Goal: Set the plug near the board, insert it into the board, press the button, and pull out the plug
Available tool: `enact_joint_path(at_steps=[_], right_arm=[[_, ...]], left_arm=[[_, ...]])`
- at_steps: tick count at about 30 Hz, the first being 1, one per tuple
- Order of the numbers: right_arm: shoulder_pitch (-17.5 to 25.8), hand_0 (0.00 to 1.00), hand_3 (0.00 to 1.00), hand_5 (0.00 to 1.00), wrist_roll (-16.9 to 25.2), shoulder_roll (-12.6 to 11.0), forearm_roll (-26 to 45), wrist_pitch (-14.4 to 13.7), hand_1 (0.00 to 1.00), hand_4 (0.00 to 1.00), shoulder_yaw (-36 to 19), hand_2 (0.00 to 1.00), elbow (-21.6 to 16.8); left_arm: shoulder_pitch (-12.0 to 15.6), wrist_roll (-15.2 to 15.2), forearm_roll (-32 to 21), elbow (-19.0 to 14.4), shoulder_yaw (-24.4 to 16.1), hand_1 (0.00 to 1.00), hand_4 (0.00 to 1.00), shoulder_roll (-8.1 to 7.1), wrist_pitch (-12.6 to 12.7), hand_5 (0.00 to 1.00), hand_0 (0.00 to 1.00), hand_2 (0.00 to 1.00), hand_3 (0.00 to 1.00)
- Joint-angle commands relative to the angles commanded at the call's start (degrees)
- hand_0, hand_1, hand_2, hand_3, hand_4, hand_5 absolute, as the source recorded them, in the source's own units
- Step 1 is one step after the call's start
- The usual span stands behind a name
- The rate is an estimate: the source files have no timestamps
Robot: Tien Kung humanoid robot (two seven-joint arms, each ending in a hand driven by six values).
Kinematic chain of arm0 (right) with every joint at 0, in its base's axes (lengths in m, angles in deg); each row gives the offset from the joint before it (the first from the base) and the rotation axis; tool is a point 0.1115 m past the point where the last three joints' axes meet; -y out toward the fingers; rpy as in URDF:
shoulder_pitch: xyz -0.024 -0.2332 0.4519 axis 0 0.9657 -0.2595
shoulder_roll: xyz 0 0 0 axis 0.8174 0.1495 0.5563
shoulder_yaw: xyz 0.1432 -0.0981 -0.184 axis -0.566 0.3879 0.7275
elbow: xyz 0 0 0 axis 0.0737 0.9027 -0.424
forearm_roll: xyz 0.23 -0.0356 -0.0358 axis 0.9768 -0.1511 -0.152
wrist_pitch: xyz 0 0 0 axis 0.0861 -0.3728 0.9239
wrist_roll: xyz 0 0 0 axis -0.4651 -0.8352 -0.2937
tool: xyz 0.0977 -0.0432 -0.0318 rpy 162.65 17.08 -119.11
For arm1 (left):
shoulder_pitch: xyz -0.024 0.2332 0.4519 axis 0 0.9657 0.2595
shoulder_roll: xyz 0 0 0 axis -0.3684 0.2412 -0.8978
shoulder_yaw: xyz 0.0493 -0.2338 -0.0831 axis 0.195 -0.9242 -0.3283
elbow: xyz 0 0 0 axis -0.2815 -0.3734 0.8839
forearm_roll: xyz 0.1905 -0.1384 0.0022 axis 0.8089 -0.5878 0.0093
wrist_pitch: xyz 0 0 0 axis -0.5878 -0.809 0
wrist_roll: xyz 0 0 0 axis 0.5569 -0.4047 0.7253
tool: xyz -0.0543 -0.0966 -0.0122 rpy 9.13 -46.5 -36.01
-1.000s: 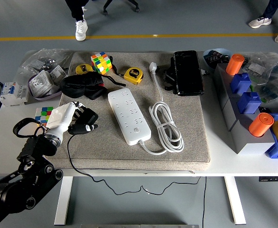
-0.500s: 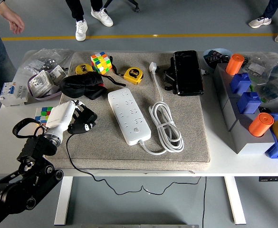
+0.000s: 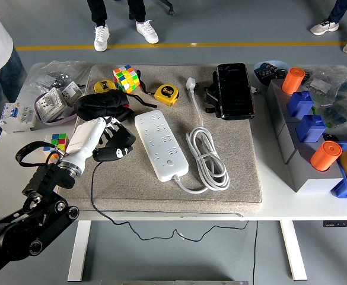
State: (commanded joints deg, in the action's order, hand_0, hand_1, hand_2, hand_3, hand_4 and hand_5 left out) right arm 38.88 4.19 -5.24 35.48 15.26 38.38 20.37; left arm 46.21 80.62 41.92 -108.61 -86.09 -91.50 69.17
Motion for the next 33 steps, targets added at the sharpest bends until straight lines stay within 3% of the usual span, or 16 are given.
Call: enact_joint_path(at_steps=[6,19,33], right_arm=[[-0.10,0.605,0.515,0.538,-0.02,-0.07,0.12,-0.02,0.658,0.816,-0.02,0.642,0.10],[-0.24,0.604,0.514,0.535,0.33,-0.18,0.26,0.11,0.658,0.815,0.18,0.640,-0.03],[-0.55,0.604,0.513,0.531,0.45,-0.23,0.21,0.05,0.657,0.815,-0.15,0.638,-0.10]], left_arm=[[-3.43,-4.84,-4.00,1.49,4.31,0.401,0.745,-0.72,-0.43,0.002,0.252,0.416,0.543],[-8.73,-5.39,-3.21,6.83,10.43,0.403,0.749,0.97,-0.55,0.002,0.259,0.418,0.545],[-10.83,-5.78,-2.64,10.23,11.56,0.402,0.745,1.82,-0.63,0.011,0.262,0.416,0.546]])
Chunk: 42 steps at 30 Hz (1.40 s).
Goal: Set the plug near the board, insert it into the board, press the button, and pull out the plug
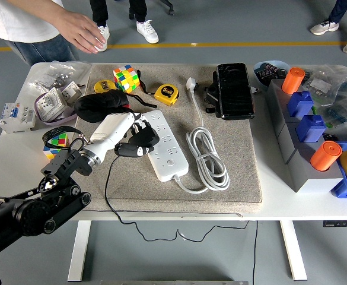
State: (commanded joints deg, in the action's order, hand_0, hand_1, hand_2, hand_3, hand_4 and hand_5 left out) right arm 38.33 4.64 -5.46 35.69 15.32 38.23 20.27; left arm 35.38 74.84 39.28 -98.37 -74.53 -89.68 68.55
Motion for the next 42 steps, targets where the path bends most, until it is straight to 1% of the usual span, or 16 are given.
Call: enact_joint_path(at_steps=[13,23,31,36,37,42], right_arm=[[0.01,0.604,0.513,0.528,0.05,-0.02,-0.10,-0.05,0.656,0.814,-0.13,0.636,-0.11],[0.14,0.604,0.513,0.526,0.16,-0.08,-0.27,-0.14,0.656,0.815,-0.20,0.635,-0.33],[0.17,0.604,0.512,0.525,0.18,-0.15,-0.40,-0.19,0.655,0.816,-0.25,0.635,-0.42],[0.13,0.604,0.512,0.525,0.19,-0.17,-0.48,-0.19,0.655,0.816,-0.34,0.635,-0.50],[0.11,0.604,0.511,0.524,0.21,-0.16,-0.50,-0.20,0.655,0.815,-0.36,0.633,-0.52],[0.12,0.604,0.511,0.524,0.23,-0.11,-0.49,-0.20,0.655,0.815,-0.32,0.633,-0.52]], left_arm=[[-0.52,-0.14,0.24,1.03,1.00,0.403,0.746,-0.23,-0.68,0.013,0.267,0.417,0.546],[-0.28,-0.17,0.31,1.10,1.53,0.403,0.747,-0.54,-0.80,0.014,0.267,0.419,0.546],[-0.15,-0.19,0.69,0.75,1.53,0.404,0.749,-1.21,-1.10,0.016,0.267,0.422,0.546],[-0.20,-0.19,0.72,0.93,1.64,0.404,0.749,-1.18,-1.14,0.016,0.267,0.422,0.546],[-0.19,-0.25,0.63,0.97,1.61,0.436,0.758,-1.15,-1.17,0.025,0.288,0.466,0.553],[-0.15,0.41,0.30,0.93,1.39,0.436,0.758,-1.11,-2.22,0.025,0.288,0.466,0.553]])
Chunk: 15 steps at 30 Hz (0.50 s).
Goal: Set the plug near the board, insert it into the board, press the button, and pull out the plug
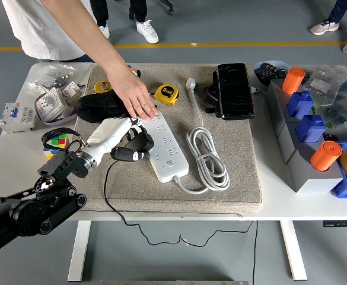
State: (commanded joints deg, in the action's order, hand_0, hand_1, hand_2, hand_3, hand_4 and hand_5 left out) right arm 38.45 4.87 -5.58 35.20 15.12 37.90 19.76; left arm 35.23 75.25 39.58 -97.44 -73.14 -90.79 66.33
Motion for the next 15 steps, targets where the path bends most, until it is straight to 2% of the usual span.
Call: enact_joint_path(at_steps=[1,6,7,12,13,15], right_arm=[[0.01,0.602,0.511,0.523,0.01,0.00,0.00,0.00,0.655,0.815,-0.01,0.632,-0.01],[0.02,0.602,0.511,0.523,-0.02,-0.06,0.01,0.01,0.655,0.815,0.07,0.632,0.00],[0.01,0.603,0.511,0.523,-0.01,-0.05,0.01,0.01,0.655,0.815,0.01,0.632,0.00],[-0.05,0.603,0.511,0.523,0.02,-0.03,0.03,-0.01,0.655,0.815,-0.18,0.632,-0.02],[-0.05,0.603,0.511,0.523,0.02,-0.03,0.03,-0.01,0.655,0.815,-0.21,0.633,-0.04],[-0.03,0.603,0.511,0.523,0.02,-0.02,0.05,-0.02,0.655,0.815,-0.24,0.633,-0.04]], left_arm=[[0.00,0.01,0.02,0.02,0.01,0.515,0.847,0.00,-0.15,0.074,0.353,0.548,0.570],[0.01,0.56,0.41,-0.13,-0.23,0.515,0.847,-0.01,-0.72,0.074,0.353,0.548,0.570],[-0.01,0.69,0.46,-0.15,-0.25,0.522,0.998,0.01,-0.82,0.197,0.363,0.556,0.571],[0.01,0.75,0.84,-0.29,-0.53,0.522,0.998,0.02,-1.44,0.197,0.363,0.556,0.571],[0.04,0.75,0.86,-0.33,-0.63,0.551,0.998,0.02,-1.59,0.346,0.381,0.570,0.620],[0.14,0.74,0.89,-0.44,-0.88,0.551,0.998,0.00,-1.94,0.346,0.381,0.570,0.620]])
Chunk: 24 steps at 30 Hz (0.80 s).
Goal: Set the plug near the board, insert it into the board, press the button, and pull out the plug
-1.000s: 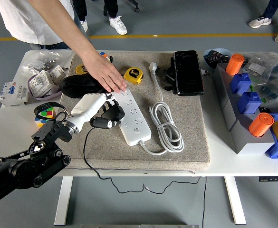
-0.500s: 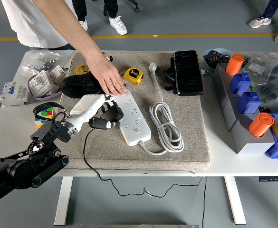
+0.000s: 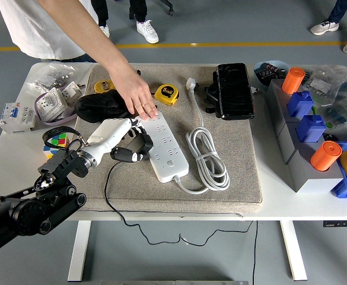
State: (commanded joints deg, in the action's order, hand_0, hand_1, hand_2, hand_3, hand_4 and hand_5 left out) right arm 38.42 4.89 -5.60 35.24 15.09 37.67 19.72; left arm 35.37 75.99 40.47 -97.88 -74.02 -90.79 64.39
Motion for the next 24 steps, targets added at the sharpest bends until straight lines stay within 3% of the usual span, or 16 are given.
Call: enact_joint_path(at_steps=[3,4,17,24], right_arm=[[0.05,0.603,0.511,0.523,0.02,0.06,0.07,0.01,0.655,0.815,-0.01,0.633,0.00],[0.05,0.603,0.511,0.523,0.04,0.08,0.11,0.01,0.655,0.815,0.03,0.631,0.01],[0.27,0.602,0.511,0.523,0.14,0.00,0.26,-0.05,0.654,0.814,0.08,0.630,0.08],[0.29,0.602,0.511,0.523,0.33,-0.02,0.27,-0.07,0.654,0.814,0.47,0.630,0.19]], left_arm=[[0.31,0.02,-0.04,-0.44,-0.57,0.551,0.998,-0.11,-0.48,0.346,0.381,0.570,0.620],[0.51,-0.08,-0.22,-0.78,-0.95,0.574,0.998,-0.22,-0.60,0.476,0.392,0.605,0.668],[3.75,-2.85,-2.42,-4.47,-6.30,0.591,0.998,-0.74,0.81,0.522,0.389,0.628,0.673],[7.88,-8.51,-8.33,-10.07,-11.56,0.599,0.998,-1.50,3.86,0.552,0.412,0.623,0.665]])
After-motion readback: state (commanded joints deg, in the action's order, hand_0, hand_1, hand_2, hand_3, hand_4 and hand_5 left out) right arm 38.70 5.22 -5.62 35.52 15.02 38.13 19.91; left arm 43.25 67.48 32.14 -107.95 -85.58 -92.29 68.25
